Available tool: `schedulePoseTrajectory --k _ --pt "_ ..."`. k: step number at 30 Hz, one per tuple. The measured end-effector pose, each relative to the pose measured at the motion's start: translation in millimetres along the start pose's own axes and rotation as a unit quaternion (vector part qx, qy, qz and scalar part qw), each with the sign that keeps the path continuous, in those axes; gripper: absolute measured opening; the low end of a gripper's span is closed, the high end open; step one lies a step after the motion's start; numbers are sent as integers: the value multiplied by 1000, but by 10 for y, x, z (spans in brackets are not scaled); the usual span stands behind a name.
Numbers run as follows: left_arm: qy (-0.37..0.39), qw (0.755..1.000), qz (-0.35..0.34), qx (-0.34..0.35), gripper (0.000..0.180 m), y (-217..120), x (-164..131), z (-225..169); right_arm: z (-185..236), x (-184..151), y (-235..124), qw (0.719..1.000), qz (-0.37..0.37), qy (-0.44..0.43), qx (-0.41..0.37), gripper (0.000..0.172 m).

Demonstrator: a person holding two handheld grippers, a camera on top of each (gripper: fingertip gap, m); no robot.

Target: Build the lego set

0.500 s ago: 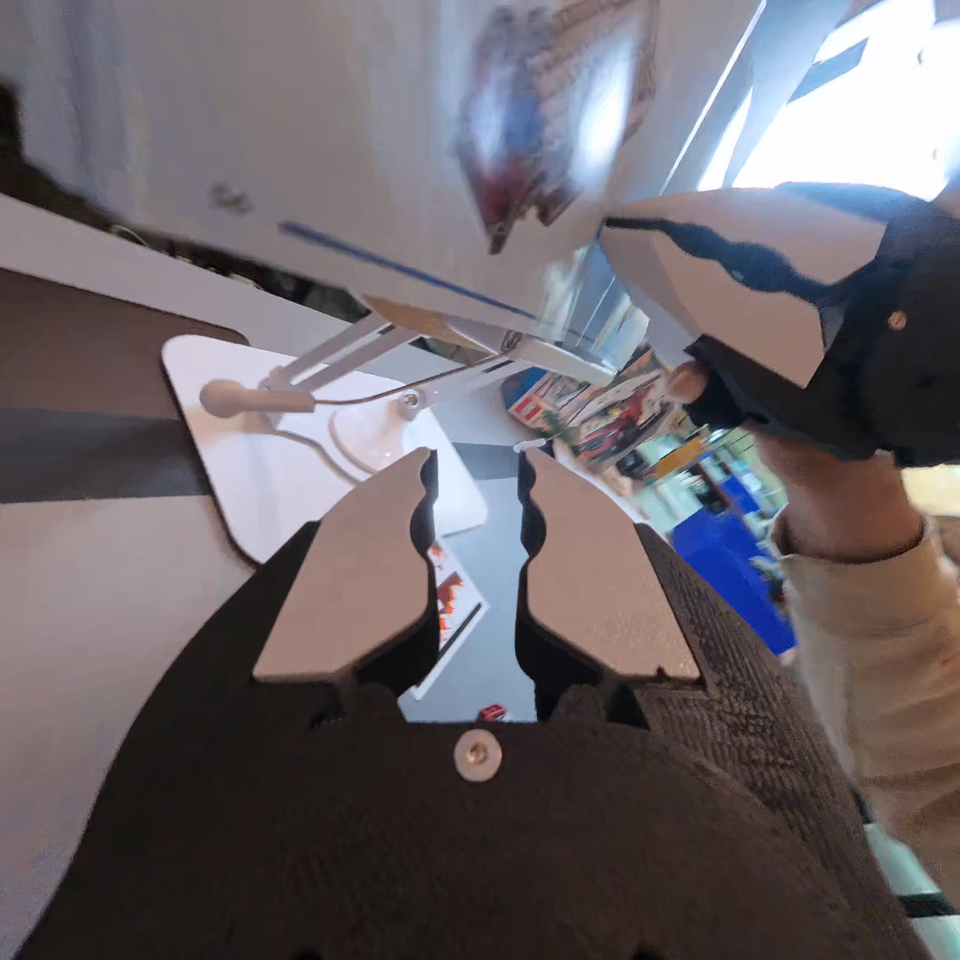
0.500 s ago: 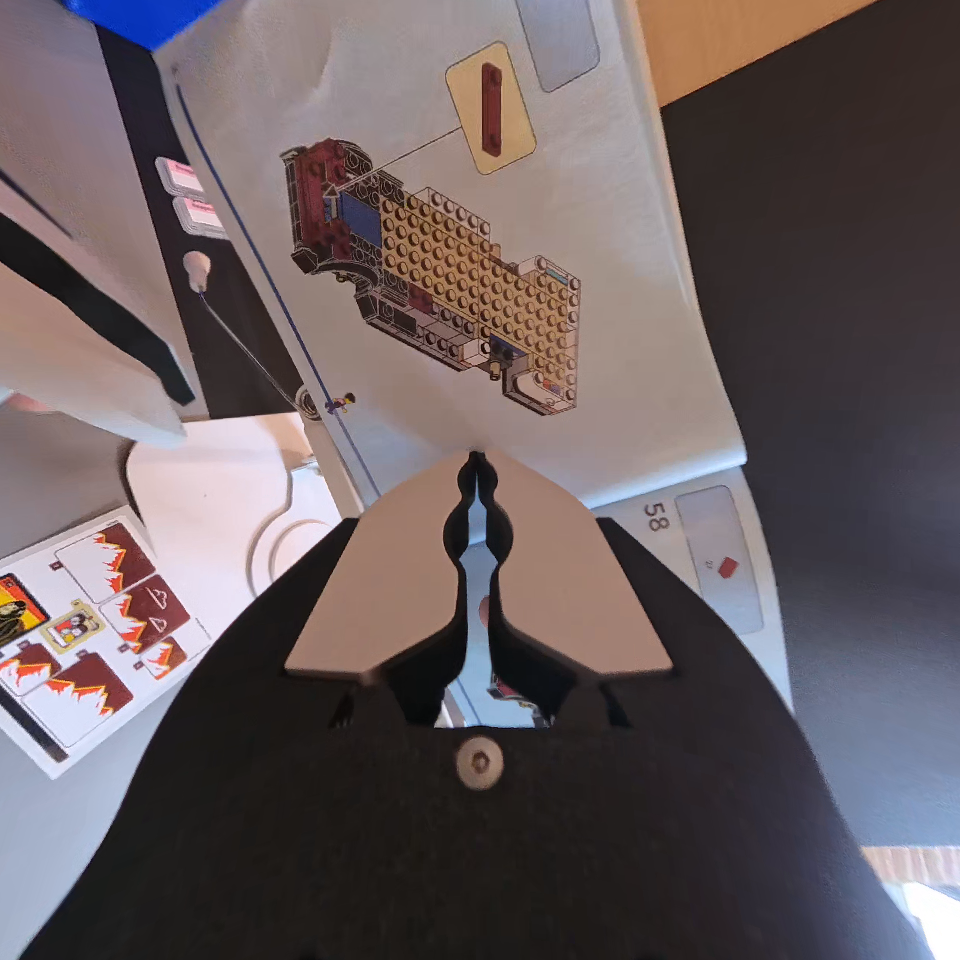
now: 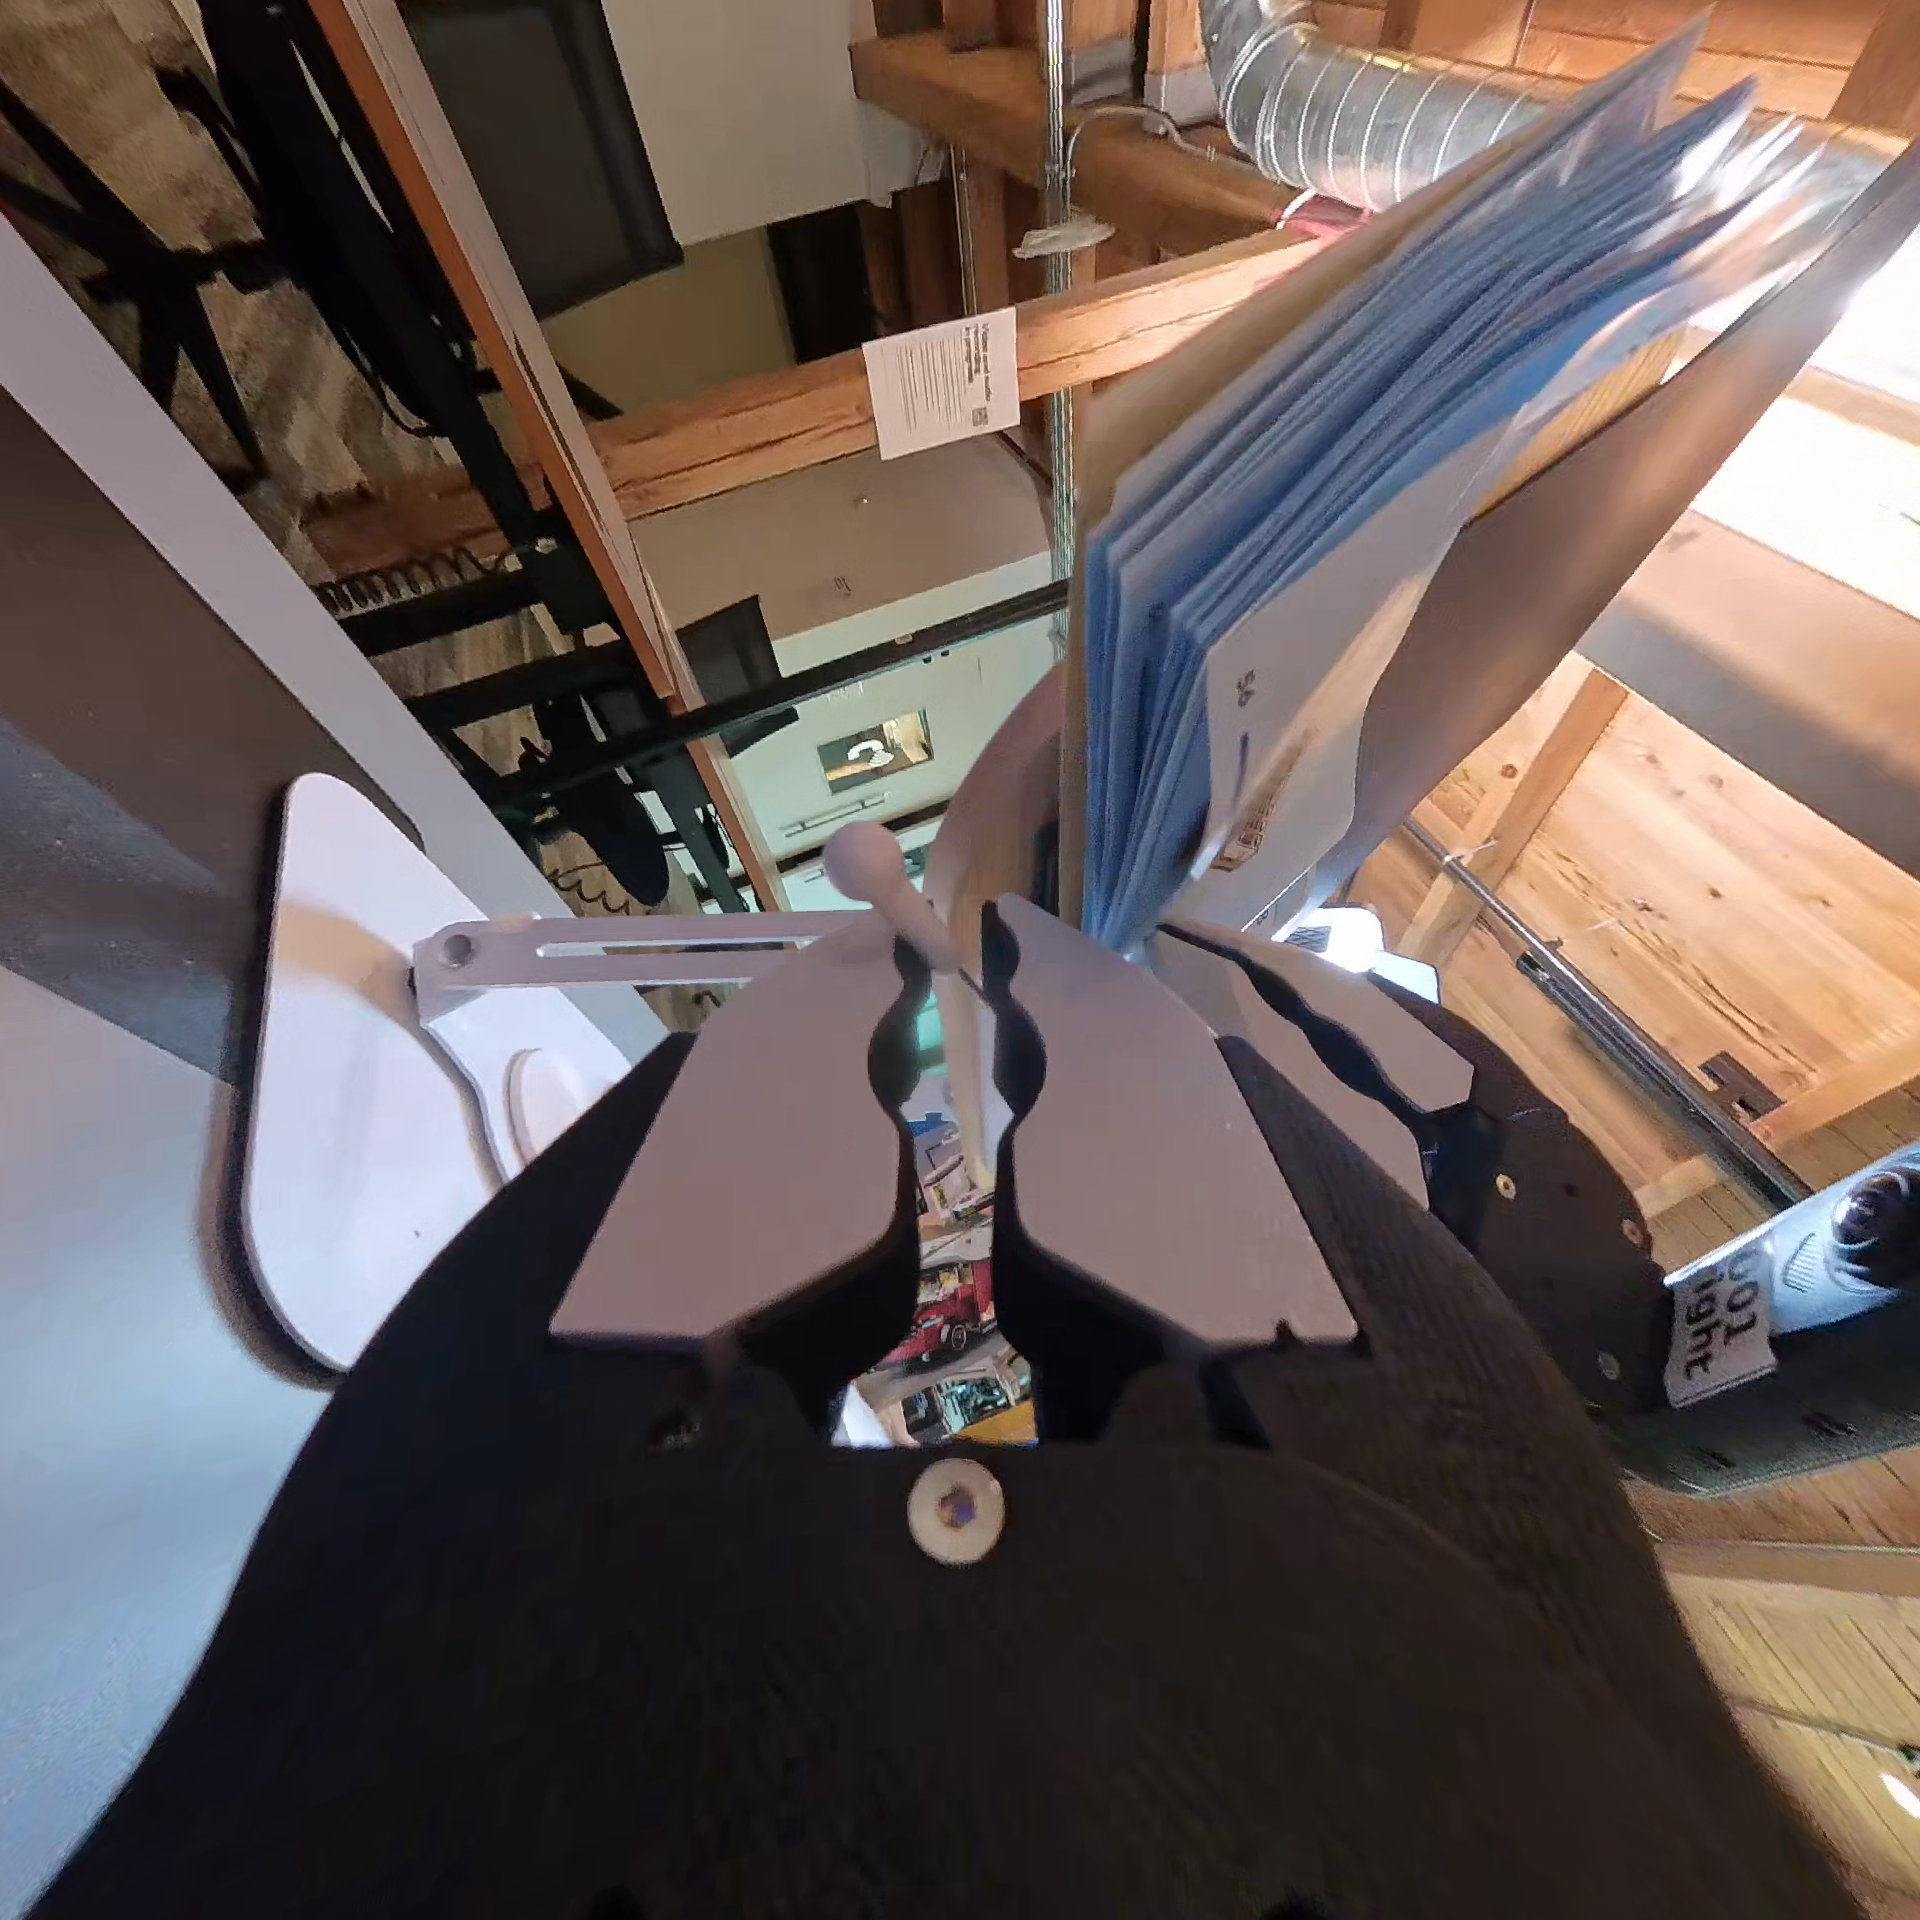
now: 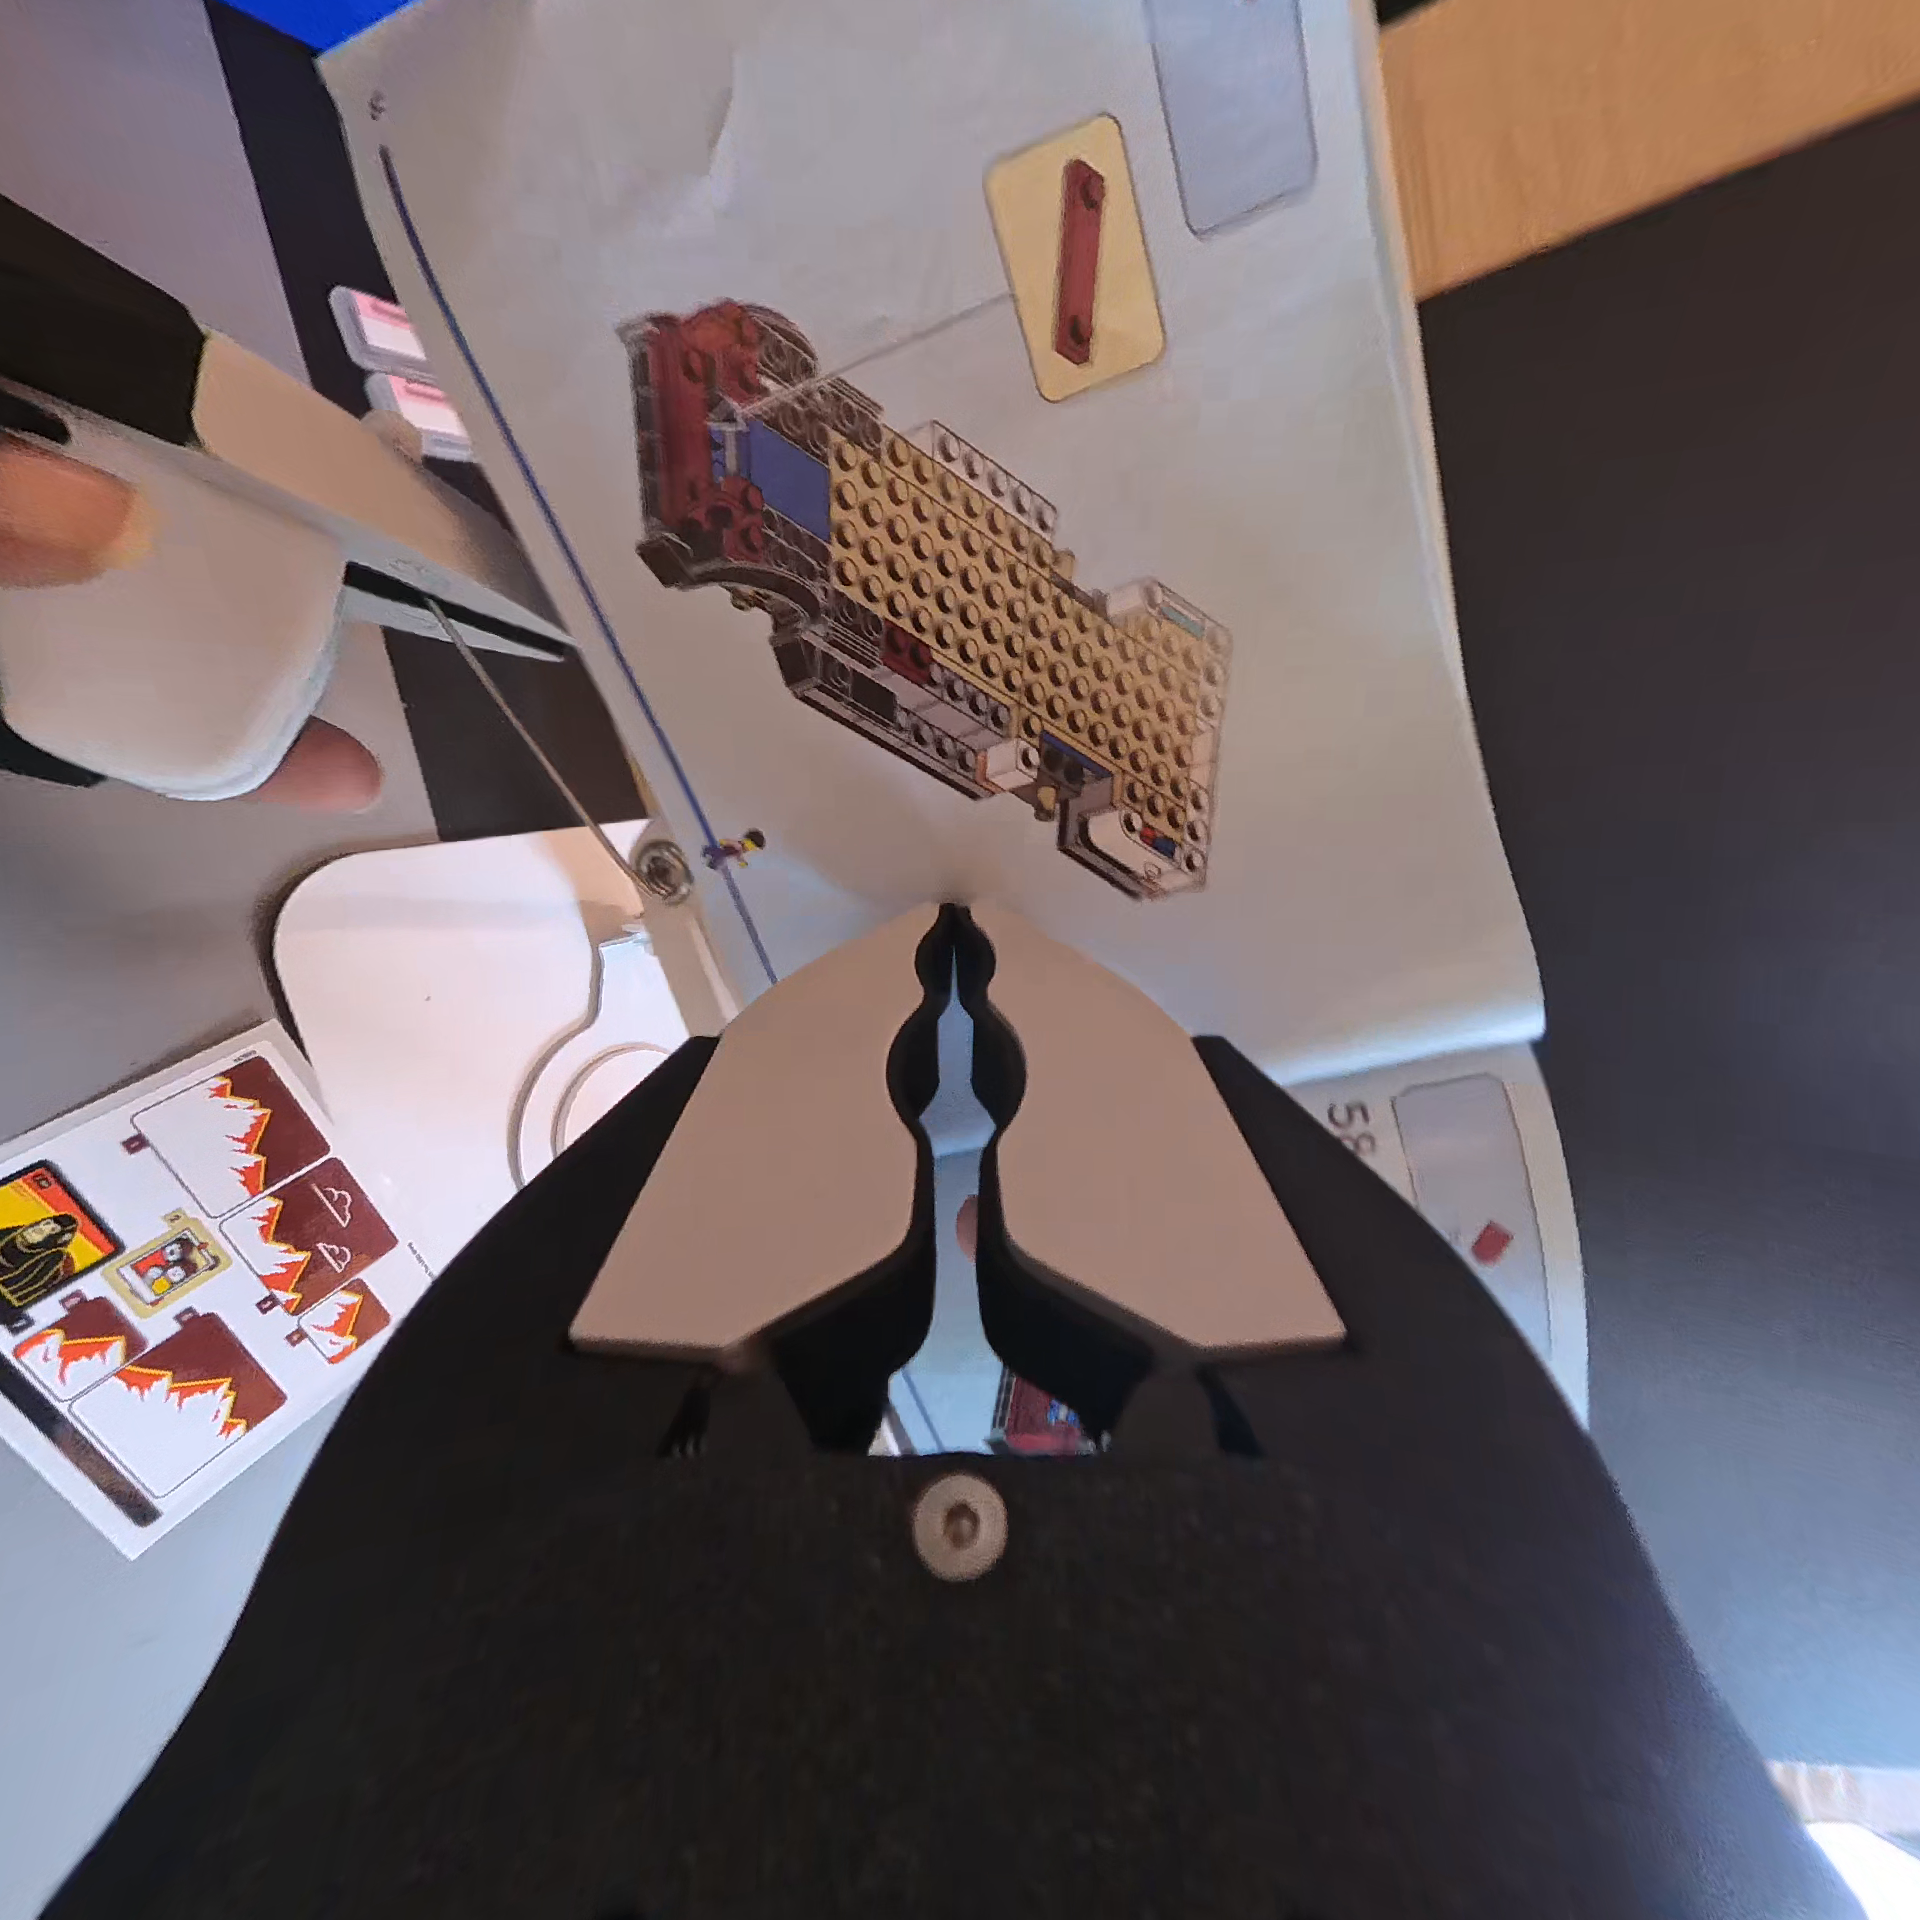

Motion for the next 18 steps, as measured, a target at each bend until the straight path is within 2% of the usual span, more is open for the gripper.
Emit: schedulePoseTrajectory --k 5,7,10,12,15,17,18 --pt "32 999 -24 18 5 -92 -103 -166 149 210 105 999 22 -38 5 0" --pt "99 994 -16 33 4 -104 -110 -308 150 244 115 998 37 -42 3 0" --pt "233 970 27 65 2 -36 -53 -517 139 238 105 999 28 -24 21 0" --pt "325 940 70 79 2 65 -24 -649 136 215 85 999 17 -4 31 0" --pt "462 871 141 96 3 245 -34 -813 165 179 39 999 -4 25 48 0" --pt "522 827 171 120 5 341 -32 -851 222 151 14 996 -20 56 73 0" --pt "537 813 182 132 6 378 -18 -850 248 128 -1 994 -30 70 78 0"
Point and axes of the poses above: each gripper's, where its closed fingertips meet, y out along the fingers, x out of its top, z = x × y across the jaws, the point moved 7 cm from there along -y, back along the fingers, and after that the axes turned 7 degrees about z, right-handed, at the moved point
